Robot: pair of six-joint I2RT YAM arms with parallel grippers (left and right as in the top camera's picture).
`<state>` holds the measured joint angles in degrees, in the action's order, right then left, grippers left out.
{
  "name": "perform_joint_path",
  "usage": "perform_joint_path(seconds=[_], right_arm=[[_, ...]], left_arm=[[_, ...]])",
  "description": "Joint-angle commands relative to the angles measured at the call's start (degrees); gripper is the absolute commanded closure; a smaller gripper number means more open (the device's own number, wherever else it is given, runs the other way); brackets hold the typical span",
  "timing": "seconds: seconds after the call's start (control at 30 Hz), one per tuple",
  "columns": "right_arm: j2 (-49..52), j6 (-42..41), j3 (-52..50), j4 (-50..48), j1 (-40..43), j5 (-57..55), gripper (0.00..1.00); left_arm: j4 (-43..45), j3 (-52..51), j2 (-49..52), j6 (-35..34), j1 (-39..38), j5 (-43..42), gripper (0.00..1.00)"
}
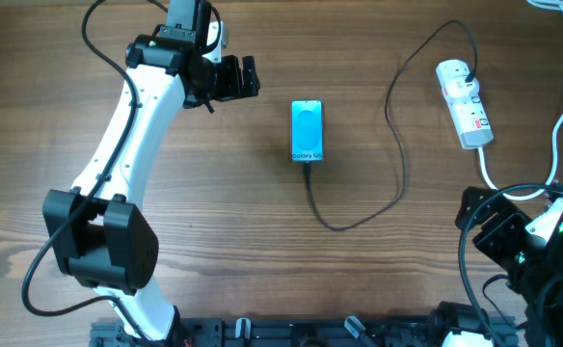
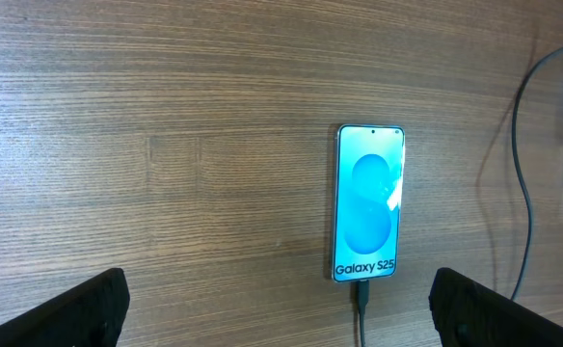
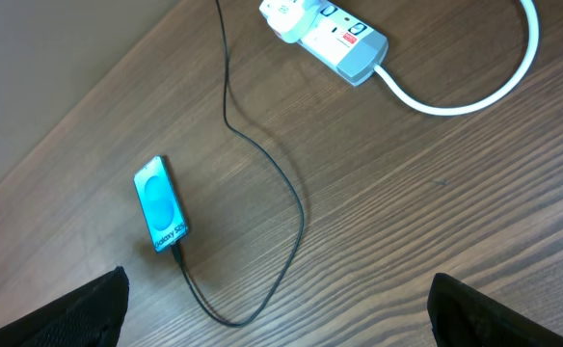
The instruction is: Plug charger to phone and switch on socket
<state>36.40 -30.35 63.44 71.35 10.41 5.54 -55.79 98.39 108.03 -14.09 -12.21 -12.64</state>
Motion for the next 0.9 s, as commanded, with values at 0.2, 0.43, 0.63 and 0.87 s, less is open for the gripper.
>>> perform_joint_path(seconds=[0.2, 0.43, 0.63, 0.87], right_arm=[[-0.2, 0.3, -0.5, 0.4, -0.3, 0.0, 0.00], [-0.4, 2.3, -0.6, 0.7, -0.3, -0.2, 0.00], [-5.7, 9.7, -5.0, -8.7, -2.0, 5.0, 0.00], [-18.2, 14.9, -22.9, -32.3, -7.3, 9.8, 0.00]], left_arm=[[0.0, -0.1, 0.5, 0.3, 0.2, 0.5, 0.00], [0.0, -0.1, 0.5, 0.3, 0.2, 0.5, 0.00], [0.0, -0.1, 0.5, 0.3, 0.2, 0.5, 0.00], [0.0, -0.1, 0.5, 0.3, 0.2, 0.5, 0.00]])
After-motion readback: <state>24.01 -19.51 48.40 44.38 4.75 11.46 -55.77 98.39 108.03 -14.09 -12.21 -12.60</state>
